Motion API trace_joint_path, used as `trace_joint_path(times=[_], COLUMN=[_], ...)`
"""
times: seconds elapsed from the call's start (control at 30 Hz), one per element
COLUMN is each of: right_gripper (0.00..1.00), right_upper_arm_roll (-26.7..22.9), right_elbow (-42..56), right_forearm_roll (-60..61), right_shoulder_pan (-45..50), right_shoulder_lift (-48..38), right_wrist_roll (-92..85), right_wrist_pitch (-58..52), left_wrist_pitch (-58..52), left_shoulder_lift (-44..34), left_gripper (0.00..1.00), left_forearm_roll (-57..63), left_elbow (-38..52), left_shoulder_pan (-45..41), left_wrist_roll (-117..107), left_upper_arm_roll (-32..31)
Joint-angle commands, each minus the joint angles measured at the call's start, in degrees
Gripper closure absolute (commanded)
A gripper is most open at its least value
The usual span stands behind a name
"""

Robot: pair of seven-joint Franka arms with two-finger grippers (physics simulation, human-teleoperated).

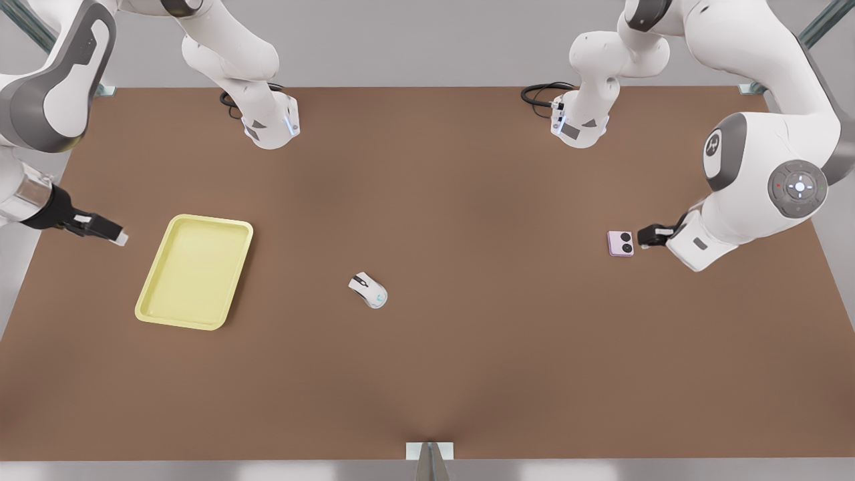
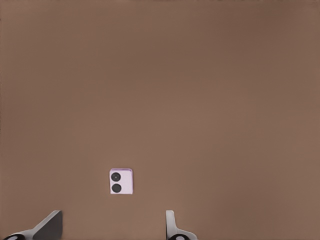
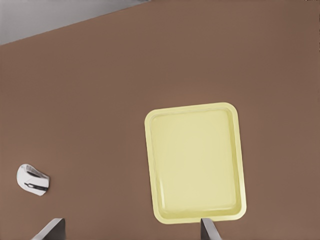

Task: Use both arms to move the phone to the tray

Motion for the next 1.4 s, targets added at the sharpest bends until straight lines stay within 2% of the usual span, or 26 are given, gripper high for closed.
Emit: trace_joint_path(times=[0.0, 0.07, 0.2, 0.23, 0.3, 0.47, 0.6, 0.97, 1.37], right_gripper=[0.00, 0.00, 0.00, 0.00, 0.00, 0.00, 0.00, 0.00, 0.00], right_upper_arm_roll=[0.1, 0.5, 0.5, 0.5, 0.5, 0.5, 0.5, 0.5, 0.5], right_elbow=[0.0, 0.0, 0.0, 0.1, 0.0, 0.0, 0.0, 0.0, 0.1], right_forearm_roll=[0.1, 0.0, -1.3, -1.3, -1.4, -1.4, -1.4, -1.4, -1.4], right_shoulder_pan=[0.1, 0.8, 1.6, 1.6, 1.6, 1.6, 1.6, 1.6, 1.6], right_shoulder_lift=[-0.1, 0.0, 0.3, 0.3, 0.2, 0.2, 0.2, 0.2, 0.2], right_wrist_roll=[2.4, 2.4, 2.5, 2.5, 2.5, 2.5, 2.5, 2.5, 2.5], right_wrist_pitch=[2.9, 2.9, 3.0, 3.0, 2.9, 3.0, 3.0, 3.0, 3.0], left_wrist_pitch=[3.4, 5.2, 24.2, 32.0, 41.7, 48.7, 54.6, 63.4, 66.9], left_shoulder_lift=[-0.1, 0.9, -4.8, -8.2, -10.1, -9.4, -8.0, -4.2, 1.8], left_gripper=[0.00, 0.00, 0.00, 0.00, 0.00, 0.00, 0.00, 0.00, 0.00], left_forearm_roll=[-0.1, 0.0, -2.3, -2.3, -2.3, -3.6, -3.6, -3.6, -6.4], left_elbow=[0.0, -1.7, -24.2, -33.1, -42.9, -51.8, -57.8, -63.7, -63.9], left_shoulder_pan=[0.0, 0.3, 0.2, 0.2, 0.2, 0.3, 0.3, 0.2, 0.3], left_wrist_roll=[1.8, 1.6, 1.5, 1.6, 1.5, 1.8, 7.8, 27.4, 31.7], left_upper_arm_roll=[0.0, 1.4, 5.4, 5.6, 5.7, 9.1, 10.6, 12.4, 12.8])
